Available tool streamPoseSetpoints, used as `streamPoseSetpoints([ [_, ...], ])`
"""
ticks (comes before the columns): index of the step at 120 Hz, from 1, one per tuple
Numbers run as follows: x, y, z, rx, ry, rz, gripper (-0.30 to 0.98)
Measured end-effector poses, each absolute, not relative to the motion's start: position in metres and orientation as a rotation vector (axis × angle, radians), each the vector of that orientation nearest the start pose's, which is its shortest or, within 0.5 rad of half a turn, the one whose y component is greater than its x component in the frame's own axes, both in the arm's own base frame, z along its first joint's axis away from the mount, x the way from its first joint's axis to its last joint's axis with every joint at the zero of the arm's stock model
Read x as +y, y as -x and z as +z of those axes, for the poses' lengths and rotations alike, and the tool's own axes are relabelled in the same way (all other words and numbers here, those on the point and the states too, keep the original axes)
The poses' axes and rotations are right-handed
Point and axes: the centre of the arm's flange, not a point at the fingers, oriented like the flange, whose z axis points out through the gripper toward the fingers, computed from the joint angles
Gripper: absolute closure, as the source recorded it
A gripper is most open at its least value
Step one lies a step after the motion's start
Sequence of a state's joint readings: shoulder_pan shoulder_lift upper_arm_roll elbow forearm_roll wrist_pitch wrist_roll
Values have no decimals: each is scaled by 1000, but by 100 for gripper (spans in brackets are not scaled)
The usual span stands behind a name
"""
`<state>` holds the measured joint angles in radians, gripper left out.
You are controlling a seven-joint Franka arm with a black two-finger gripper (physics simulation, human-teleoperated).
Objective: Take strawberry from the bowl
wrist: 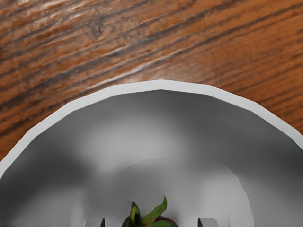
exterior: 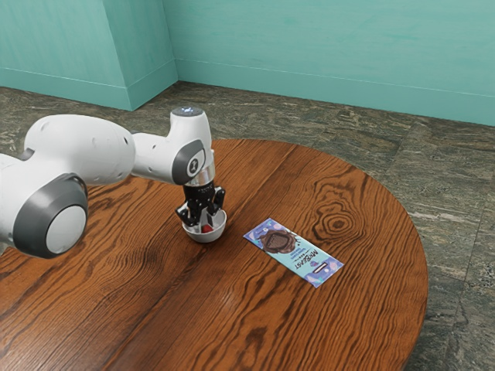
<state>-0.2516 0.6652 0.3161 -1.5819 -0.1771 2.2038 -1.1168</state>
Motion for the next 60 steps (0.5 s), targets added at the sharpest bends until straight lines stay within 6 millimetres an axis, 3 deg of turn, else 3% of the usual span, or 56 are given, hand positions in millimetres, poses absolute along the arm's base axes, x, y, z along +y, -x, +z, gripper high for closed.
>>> streamPoseSetpoints([
  [60,9,-697,269,-1789,2527,-40,67],
])
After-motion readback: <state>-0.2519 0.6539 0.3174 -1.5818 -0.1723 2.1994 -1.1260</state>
